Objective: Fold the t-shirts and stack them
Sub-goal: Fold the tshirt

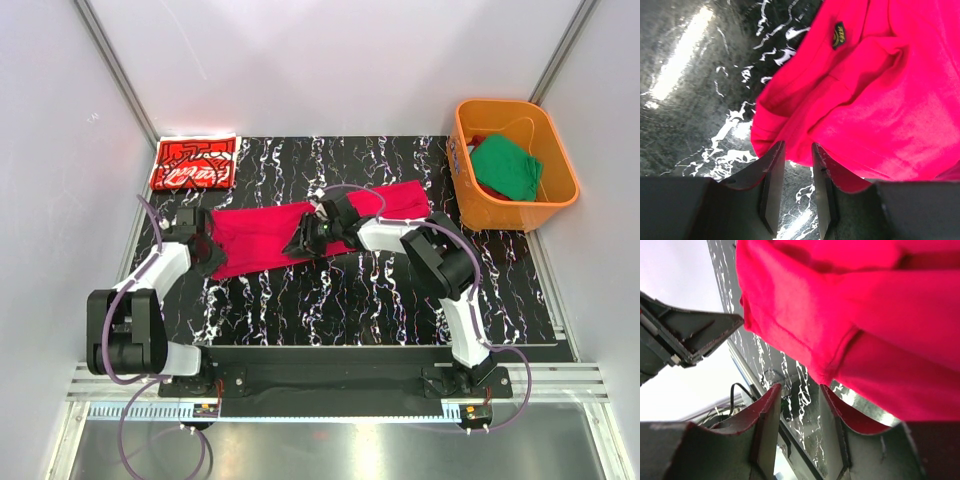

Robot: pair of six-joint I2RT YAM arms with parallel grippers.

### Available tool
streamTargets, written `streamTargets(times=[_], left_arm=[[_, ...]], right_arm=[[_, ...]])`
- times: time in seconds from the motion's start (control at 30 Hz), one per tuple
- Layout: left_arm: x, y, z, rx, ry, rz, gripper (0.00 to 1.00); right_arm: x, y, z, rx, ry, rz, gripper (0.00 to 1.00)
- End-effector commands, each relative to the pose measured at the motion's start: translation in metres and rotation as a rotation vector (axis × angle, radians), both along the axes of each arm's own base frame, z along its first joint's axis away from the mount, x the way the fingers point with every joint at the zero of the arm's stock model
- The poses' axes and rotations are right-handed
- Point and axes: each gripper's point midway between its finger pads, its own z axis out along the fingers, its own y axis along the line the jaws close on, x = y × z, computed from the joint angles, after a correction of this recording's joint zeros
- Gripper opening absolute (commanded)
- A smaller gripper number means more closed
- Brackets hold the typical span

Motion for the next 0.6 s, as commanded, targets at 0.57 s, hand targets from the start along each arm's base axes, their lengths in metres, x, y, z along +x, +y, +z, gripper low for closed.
streamTargets(times=[0.57], left_arm=[[0.006,0.005,0.021,0.011,-0.090,-0.017,0.32]], right_arm=[[-0.014,0.015,-0.003,-0.024,-0.022,0.059,0.45]])
